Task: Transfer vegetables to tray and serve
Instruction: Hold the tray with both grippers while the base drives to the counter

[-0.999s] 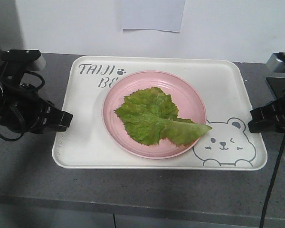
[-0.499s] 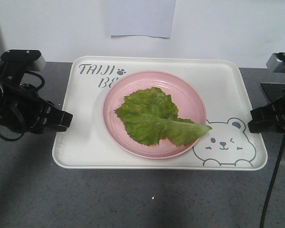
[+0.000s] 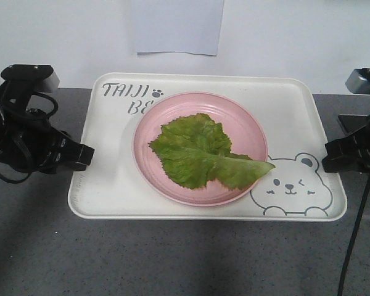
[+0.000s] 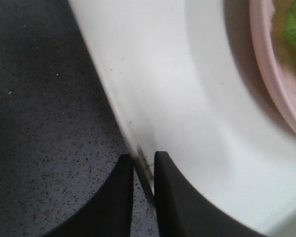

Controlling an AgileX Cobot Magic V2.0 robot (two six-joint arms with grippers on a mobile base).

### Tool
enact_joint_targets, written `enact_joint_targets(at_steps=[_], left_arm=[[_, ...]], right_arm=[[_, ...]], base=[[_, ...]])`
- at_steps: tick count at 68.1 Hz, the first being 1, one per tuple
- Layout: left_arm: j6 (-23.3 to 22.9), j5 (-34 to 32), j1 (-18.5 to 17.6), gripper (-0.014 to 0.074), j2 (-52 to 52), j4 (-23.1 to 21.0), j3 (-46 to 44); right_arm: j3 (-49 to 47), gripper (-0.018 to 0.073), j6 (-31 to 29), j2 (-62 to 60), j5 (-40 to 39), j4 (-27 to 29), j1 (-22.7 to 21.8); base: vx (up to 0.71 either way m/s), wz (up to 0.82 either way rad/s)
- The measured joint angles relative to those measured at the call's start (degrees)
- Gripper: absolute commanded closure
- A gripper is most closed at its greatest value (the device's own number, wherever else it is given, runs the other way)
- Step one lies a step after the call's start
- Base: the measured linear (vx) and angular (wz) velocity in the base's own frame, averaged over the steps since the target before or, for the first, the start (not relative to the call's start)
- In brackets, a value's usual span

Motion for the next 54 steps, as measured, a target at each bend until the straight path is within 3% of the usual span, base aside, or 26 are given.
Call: enact_joint_targets(at_steps=[54], left_arm=[[0.0,0.0,0.0,0.0603,0.0,0.0,0.0]], right_arm=[[0.0,0.0564,0.0,0.0,0.0,0.0,0.0]], base=[[0.01,-0.01]])
